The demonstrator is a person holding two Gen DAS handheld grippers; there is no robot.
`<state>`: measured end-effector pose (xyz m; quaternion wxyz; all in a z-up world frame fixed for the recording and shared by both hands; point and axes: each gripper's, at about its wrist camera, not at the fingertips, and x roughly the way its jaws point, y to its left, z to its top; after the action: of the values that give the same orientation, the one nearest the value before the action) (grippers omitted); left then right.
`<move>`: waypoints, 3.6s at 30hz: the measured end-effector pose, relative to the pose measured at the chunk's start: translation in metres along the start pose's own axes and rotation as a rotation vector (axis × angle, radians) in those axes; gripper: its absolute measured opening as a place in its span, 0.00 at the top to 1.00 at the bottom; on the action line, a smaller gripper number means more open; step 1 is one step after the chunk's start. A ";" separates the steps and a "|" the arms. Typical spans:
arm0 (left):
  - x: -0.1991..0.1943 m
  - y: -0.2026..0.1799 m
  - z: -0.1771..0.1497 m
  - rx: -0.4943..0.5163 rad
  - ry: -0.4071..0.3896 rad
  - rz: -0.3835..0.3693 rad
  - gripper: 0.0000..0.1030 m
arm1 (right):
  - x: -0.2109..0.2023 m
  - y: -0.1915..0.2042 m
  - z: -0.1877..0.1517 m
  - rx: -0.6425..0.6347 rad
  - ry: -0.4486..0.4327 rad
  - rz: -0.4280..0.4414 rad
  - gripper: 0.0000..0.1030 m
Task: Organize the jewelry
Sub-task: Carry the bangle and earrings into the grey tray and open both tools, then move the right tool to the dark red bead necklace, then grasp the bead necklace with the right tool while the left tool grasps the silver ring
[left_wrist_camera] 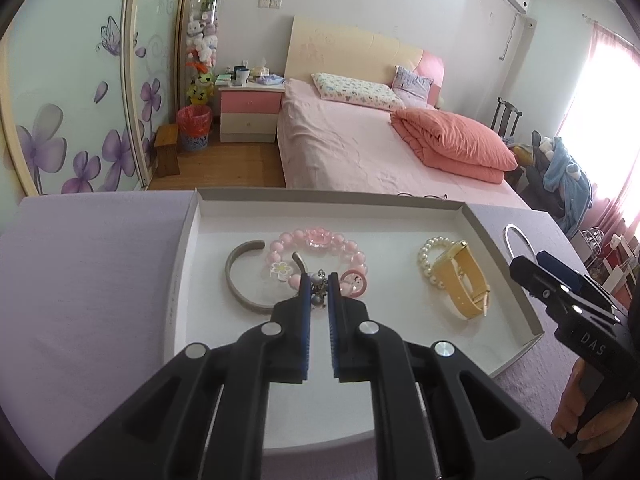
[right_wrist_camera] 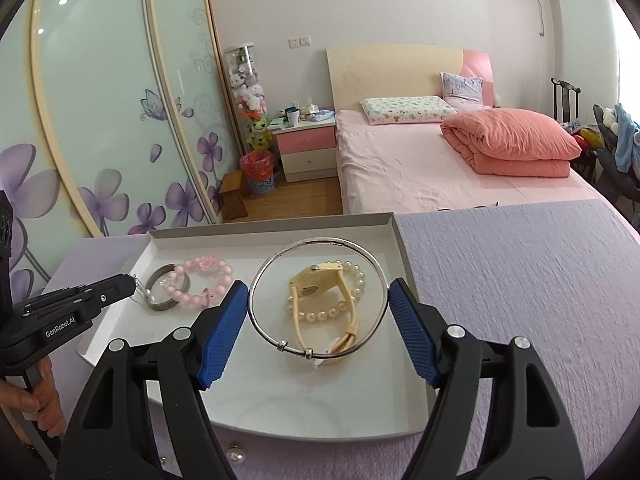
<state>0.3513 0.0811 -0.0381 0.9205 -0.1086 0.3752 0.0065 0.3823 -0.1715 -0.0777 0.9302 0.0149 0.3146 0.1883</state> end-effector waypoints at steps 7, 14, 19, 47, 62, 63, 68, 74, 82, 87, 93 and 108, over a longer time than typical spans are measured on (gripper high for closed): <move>0.006 0.013 -0.004 -0.046 0.014 -0.001 0.75 | 0.011 -0.001 -0.005 -0.012 0.024 -0.008 0.28; -0.008 0.023 -0.007 -0.061 -0.012 0.013 0.61 | 0.026 0.010 -0.008 -0.037 0.047 -0.014 0.28; -0.016 0.024 -0.010 -0.047 -0.023 0.022 0.58 | 0.037 0.014 -0.009 -0.038 0.064 -0.020 0.28; -0.058 0.038 -0.028 -0.069 -0.052 0.045 0.46 | -0.028 0.003 -0.027 0.000 0.034 0.018 0.16; -0.135 0.044 -0.098 -0.039 -0.069 0.112 0.24 | -0.099 0.025 -0.104 -0.074 0.102 0.105 0.16; -0.138 0.044 -0.103 -0.038 -0.065 0.111 0.23 | -0.100 0.027 -0.110 -0.080 0.115 0.111 0.16; -0.144 0.047 -0.124 -0.038 -0.043 0.125 0.21 | -0.102 0.037 -0.129 -0.113 0.164 0.120 0.16; -0.149 0.053 -0.140 -0.053 -0.022 0.134 0.20 | -0.098 0.055 -0.141 -0.172 0.213 0.125 0.16; -0.155 0.059 -0.141 -0.066 -0.023 0.149 0.20 | -0.088 0.069 -0.149 -0.219 0.259 0.092 0.21; -0.154 0.057 -0.138 -0.064 -0.022 0.145 0.20 | -0.082 0.073 -0.149 -0.234 0.273 0.054 0.31; -0.152 0.055 -0.136 -0.058 -0.017 0.147 0.20 | -0.080 0.072 -0.145 -0.229 0.267 0.049 0.40; -0.142 0.039 -0.141 -0.028 0.004 0.144 0.20 | -0.085 0.067 -0.143 -0.226 0.257 0.064 0.92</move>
<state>0.1488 0.1000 -0.0456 0.9153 -0.0944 0.3838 0.0776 0.2132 -0.1531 -0.1336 0.8716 -0.1041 0.4072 0.2524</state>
